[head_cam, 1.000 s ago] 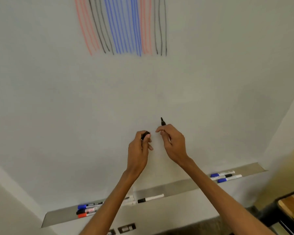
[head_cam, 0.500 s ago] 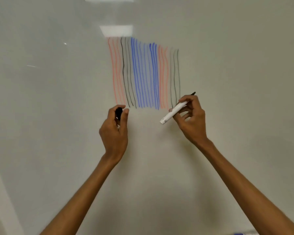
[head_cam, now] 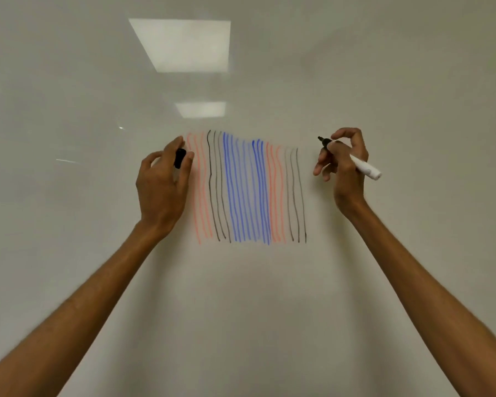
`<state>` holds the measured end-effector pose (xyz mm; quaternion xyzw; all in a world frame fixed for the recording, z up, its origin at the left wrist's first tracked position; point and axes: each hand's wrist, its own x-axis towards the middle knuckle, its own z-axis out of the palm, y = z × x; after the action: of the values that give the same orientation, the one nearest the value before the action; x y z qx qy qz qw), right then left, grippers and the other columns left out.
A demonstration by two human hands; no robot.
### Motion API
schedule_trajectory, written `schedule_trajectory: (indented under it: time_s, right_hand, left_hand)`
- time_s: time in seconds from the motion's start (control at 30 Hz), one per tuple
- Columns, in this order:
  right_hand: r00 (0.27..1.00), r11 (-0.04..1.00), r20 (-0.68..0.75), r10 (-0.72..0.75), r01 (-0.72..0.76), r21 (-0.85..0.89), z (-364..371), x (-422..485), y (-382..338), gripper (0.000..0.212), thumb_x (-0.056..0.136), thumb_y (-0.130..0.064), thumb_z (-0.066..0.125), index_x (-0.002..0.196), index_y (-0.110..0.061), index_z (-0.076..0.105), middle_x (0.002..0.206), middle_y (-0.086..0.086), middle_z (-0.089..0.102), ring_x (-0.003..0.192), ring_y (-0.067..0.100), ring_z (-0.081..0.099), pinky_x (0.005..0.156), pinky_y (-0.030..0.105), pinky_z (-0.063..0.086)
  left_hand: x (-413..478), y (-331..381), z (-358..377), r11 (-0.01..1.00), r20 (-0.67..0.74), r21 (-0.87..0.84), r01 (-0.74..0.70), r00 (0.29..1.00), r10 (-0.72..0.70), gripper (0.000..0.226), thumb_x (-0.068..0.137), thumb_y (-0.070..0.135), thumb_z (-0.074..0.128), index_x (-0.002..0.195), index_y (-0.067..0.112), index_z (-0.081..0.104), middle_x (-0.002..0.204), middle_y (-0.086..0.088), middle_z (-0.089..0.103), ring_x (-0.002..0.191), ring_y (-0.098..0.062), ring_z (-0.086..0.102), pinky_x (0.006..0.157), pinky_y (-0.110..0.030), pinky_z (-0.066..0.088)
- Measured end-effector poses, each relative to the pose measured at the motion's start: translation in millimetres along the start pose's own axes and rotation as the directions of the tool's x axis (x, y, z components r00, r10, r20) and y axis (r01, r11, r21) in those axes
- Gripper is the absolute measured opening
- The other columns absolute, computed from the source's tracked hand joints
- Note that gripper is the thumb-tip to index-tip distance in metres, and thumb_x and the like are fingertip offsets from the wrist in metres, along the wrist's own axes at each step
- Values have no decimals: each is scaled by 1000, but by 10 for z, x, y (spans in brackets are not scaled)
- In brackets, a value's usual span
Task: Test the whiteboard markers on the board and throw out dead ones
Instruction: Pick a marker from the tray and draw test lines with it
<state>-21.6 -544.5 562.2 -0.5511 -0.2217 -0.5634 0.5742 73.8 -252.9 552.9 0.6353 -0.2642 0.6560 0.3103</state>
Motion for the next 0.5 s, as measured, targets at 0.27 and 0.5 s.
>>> schedule_trajectory:
  time_s: [0.27, 0.5]
  right_hand:
    - [995, 995, 42, -87, 89, -36, 86, 29, 290, 15, 88, 3, 66, 90, -2, 52, 65, 13, 59, 45, 20, 55, 44, 21, 40]
    - [990, 990, -13, -139, 139, -24, 118, 26, 406, 19, 89, -2, 67, 82, -11, 51, 79, 17, 64, 47, 19, 56, 45, 24, 44]
  left_hand:
    - [43, -213, 132, 998, -79, 58, 33, 996, -28, 48, 107, 28, 41, 148, 2, 41, 155, -15, 39, 148, -21, 28, 124, -29, 17]
    - [31, -230, 180, 996, -88, 68, 62, 995, -56, 52, 108, 27, 39, 154, 5, 29, 161, -11, 29, 151, -16, 18, 125, -31, 13]
